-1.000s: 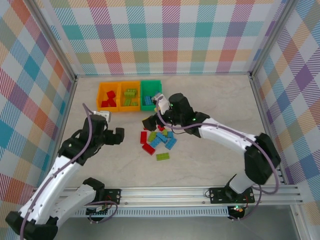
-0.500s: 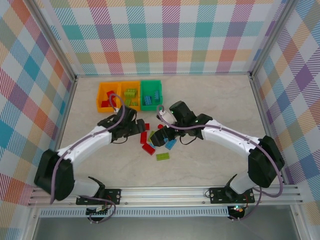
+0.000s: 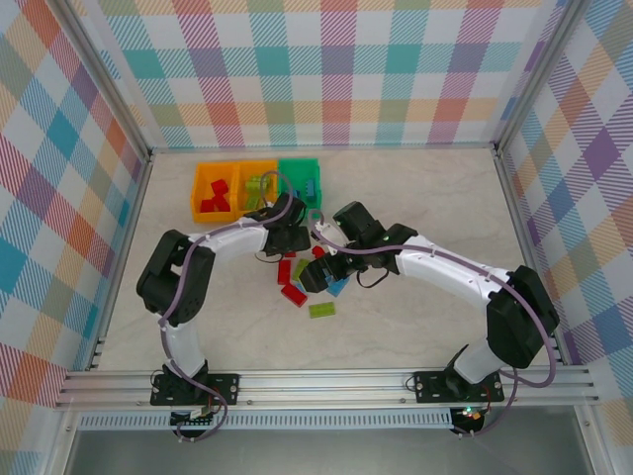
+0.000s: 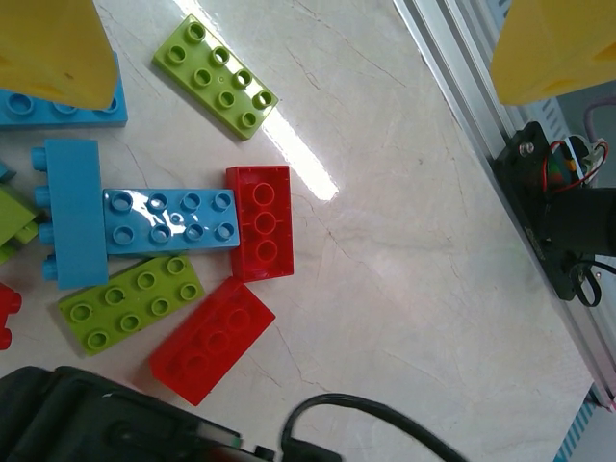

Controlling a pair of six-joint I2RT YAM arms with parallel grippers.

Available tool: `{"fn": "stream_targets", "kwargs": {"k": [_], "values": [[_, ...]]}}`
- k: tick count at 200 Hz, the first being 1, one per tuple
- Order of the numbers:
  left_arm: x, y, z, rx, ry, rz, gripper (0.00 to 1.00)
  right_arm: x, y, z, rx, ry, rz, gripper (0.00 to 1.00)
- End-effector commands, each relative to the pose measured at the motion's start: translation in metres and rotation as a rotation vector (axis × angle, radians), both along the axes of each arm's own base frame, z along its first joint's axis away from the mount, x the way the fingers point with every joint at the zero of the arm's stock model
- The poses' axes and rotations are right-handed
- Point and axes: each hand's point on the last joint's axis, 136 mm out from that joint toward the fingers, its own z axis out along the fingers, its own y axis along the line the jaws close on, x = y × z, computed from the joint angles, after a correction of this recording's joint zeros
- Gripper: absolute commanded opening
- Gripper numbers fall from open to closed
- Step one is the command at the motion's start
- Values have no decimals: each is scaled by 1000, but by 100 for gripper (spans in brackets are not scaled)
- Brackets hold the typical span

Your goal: Sort the legos into containers by color

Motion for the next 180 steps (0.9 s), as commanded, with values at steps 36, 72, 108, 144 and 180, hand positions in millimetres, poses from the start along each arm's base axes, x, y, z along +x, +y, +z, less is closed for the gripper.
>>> {"fn": "stream_targets", "kwargs": {"k": [36,72,108,144,180], "values": [[-3,-3,-10,22,15,-11,41,-7,-7,13,26,-7,-33,100],[-10,4,11,23,-23,-5,26,-2,-6,19,40,-16,-57,100],[-9,27,71,67,-168,14,25,7,-15,32,44,-96,-113,100],[15,83,127,191,-334,110,23,9,-26,45,82,-180,-163,100],[61,158,140,241,-376,315,23,5,-33,46,92,-188,-181,100]]}}
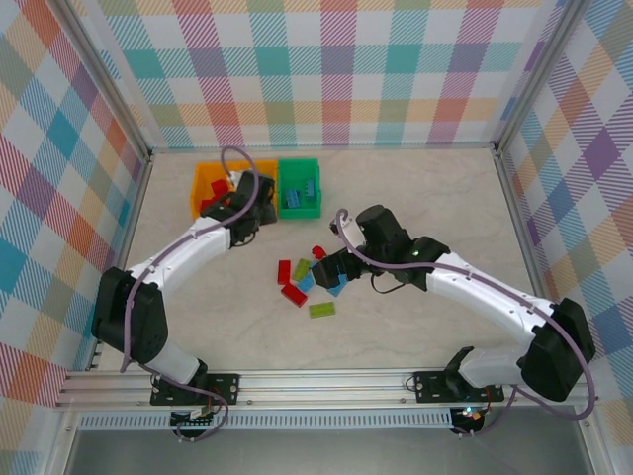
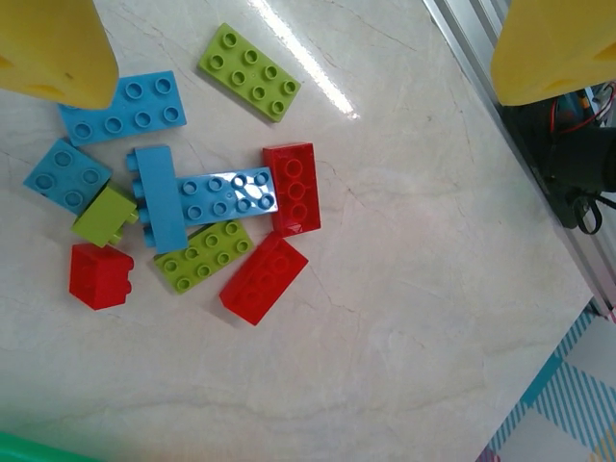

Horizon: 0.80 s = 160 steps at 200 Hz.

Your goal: Sort the legos into containers by color

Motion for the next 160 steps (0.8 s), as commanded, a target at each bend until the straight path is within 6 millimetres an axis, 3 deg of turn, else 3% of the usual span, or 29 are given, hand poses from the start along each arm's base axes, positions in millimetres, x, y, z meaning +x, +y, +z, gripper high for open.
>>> {"fn": "stream_targets", "kwargs": {"k": [1,38,57,66,77,105,131,160], "values": [[29,59,3,77,-20,152,23,1,-3,3,17,-18,-27,100],[78,100,-22,-44,36,245,27,-3,-6,4,16,-19,-23,100],[93,112,-39,-80,101,270,36,-4,-9,2,6,-19,-26,100],[96,115,-44,-95,122,278,47,-5,-11,1,3,-21,-29,100],[98,116,-43,-108,133,278,58,-5,-14,-2,-2,-24,-38,100],[88,111,-19,-143,90,258,62,-3,-21,-12,-25,-31,-79,100],[59,86,16,-258,34,178,62,9,-25,-22,-65,-35,-139,100],[2,13,57,-317,-30,-55,63,28,-29,-43,-135,-34,-221,100]]}}
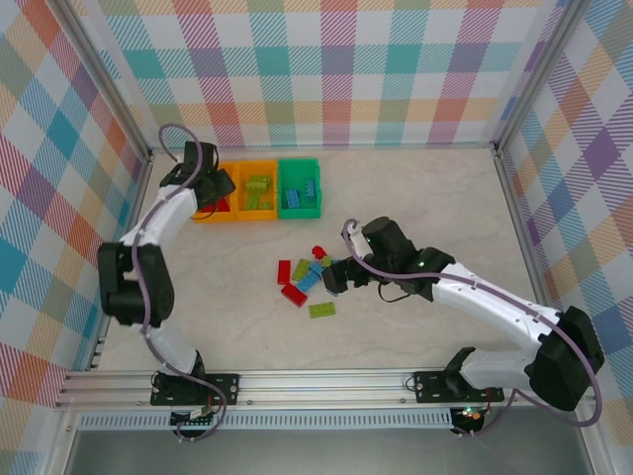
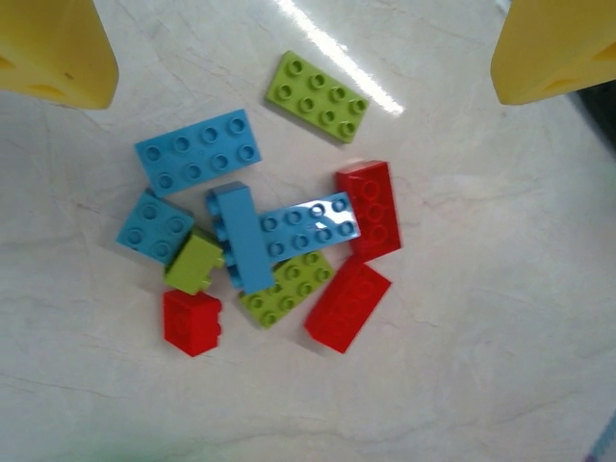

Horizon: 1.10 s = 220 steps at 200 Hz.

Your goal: Sort the legos into containers by color

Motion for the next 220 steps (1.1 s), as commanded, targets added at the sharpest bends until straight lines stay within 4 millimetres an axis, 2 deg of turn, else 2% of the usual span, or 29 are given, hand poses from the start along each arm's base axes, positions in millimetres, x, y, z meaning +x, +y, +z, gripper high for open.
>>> {"fn": "stream_targets", "kwargs": {"k": [1,20,43,60,86,121,139,161,184,220], "values": [[-44,-70,59,-87,-133,-210,63,21,-1,-12,-40,-20,-90,100],[-94,-120,76,6,-155,-400,63,26,6,-25,-55,1,-82,100],[-151,-150,89,104,-145,-580,63,31,10,-44,-96,27,-82,100],[-189,-155,95,172,-128,-697,64,35,6,-60,-146,57,-117,100],[-236,-149,102,217,-112,-865,66,38,-2,-84,-228,136,-193,100],[-287,-149,83,194,-101,-1136,70,34,2,-106,-282,179,-207,100],[-305,-157,72,150,-151,-1253,74,35,2,-115,-300,194,-224,100],[-313,-167,67,86,-225,-1298,78,34,3,-126,-341,220,-247,100],[-313,-166,56,101,-201,-1304,81,36,-2,-138,-403,208,-303,99],[-307,-163,36,131,-143,-1277,82,36,-18,-149,-446,196,-383,88]]}}
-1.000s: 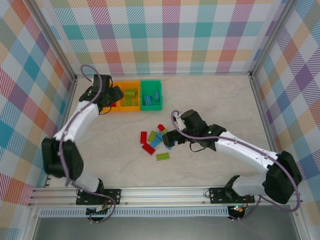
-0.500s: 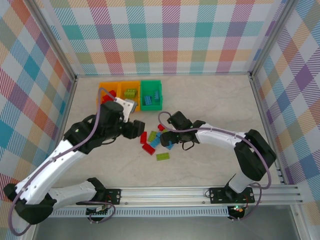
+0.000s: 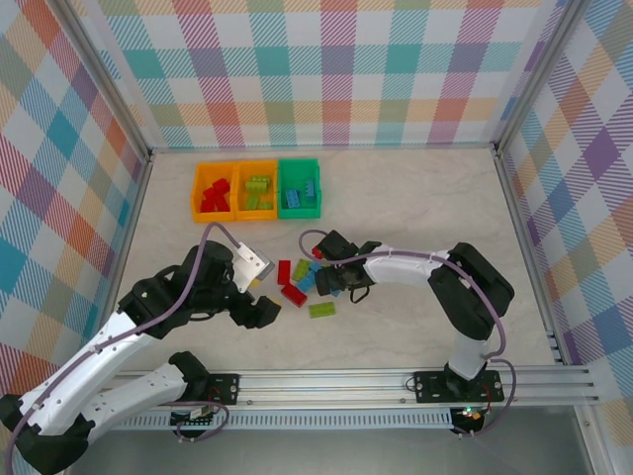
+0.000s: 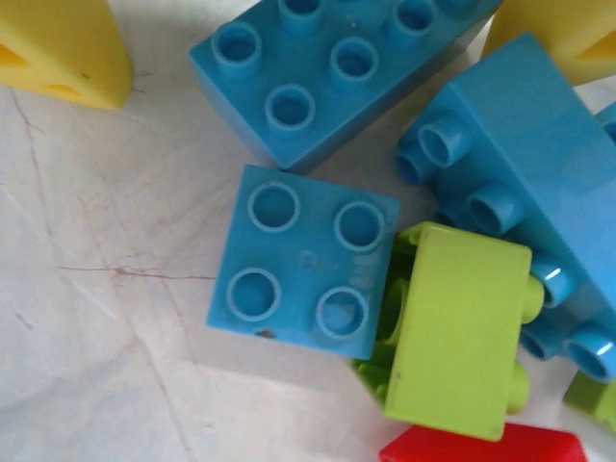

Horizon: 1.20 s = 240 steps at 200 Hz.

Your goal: Sort the legos into containers by color

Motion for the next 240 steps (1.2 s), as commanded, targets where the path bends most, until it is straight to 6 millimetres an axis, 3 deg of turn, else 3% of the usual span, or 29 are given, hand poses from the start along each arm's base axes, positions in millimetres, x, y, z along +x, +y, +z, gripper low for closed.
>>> {"fn": "stream_targets", "kwargs": {"k": [1,92,106,122,136,171,198,216,240], "values": [[2,-8,-5,-7,-10,-28,82,-1,-15,-6,-55,-8,-82,88],[1,-6,-3,-31,-31,-22,86,-15,-52,-7,-41,-26,-124,57],[1,-7,-4,-28,-27,-23,87,-12,-49,-4,-26,-36,-110,60],[1,-6,-5,-25,-26,-18,87,-7,-37,4,15,-50,-86,75],[3,-5,-6,-17,-29,-10,87,1,-31,8,25,-69,-80,76],[1,-5,-6,-20,-32,-22,93,13,-35,-1,-50,-104,-76,57],[-4,-7,-5,-28,-34,-58,100,9,-38,3,-45,-106,-71,34],[-9,-8,-3,-39,-36,-93,100,8,-38,20,-15,-140,-52,23],[-10,-8,-2,-44,-48,-97,100,13,-26,58,63,-238,24,19]]}}
